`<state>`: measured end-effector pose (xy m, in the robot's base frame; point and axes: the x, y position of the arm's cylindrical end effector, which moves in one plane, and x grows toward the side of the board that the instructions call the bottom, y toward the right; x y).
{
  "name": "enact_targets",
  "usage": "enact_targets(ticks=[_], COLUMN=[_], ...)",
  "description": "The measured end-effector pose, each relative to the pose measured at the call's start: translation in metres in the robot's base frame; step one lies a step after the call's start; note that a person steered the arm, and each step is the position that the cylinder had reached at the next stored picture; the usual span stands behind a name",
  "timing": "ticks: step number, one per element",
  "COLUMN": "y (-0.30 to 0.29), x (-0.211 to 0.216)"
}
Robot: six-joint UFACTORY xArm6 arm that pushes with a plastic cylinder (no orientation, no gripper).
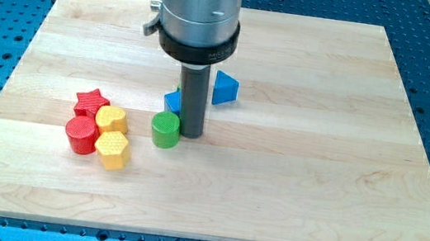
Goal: Nudge the blue cube to the left
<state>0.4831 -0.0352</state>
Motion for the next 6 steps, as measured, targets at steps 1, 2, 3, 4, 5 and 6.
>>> enact_targets(ticks=[1, 2, 3, 4, 5, 6], y=[-0.010, -0.007, 0.009, 0.028, 0.033, 0.003], x=[0.000, 0.012, 0.015, 0.013, -0.018, -0.024])
